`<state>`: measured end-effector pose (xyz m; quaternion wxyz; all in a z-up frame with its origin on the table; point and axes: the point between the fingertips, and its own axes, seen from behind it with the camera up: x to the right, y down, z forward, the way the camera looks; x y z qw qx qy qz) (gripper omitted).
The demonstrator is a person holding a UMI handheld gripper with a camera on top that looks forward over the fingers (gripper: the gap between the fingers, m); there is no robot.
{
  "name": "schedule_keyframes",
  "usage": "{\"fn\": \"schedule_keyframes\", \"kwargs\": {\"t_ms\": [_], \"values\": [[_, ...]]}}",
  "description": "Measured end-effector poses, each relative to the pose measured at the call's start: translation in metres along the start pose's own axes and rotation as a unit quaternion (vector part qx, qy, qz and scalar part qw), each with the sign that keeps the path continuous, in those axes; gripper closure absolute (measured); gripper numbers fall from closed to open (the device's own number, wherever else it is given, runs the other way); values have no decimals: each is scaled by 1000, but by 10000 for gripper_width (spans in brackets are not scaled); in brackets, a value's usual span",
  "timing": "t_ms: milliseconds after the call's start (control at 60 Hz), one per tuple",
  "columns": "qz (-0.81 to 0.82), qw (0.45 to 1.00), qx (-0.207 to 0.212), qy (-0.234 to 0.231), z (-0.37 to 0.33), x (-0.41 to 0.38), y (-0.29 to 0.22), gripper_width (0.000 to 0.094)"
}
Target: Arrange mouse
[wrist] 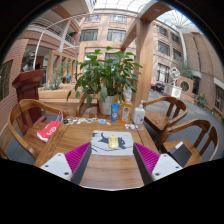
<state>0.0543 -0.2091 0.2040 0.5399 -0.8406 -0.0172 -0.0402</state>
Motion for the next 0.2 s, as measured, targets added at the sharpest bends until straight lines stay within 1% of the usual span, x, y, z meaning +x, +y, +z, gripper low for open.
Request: {"fn": "schedule_keyframes", "kwargs": {"t_ms": [200], "values": [[3,1000,3,-4,-17,-1,1,86]]}}
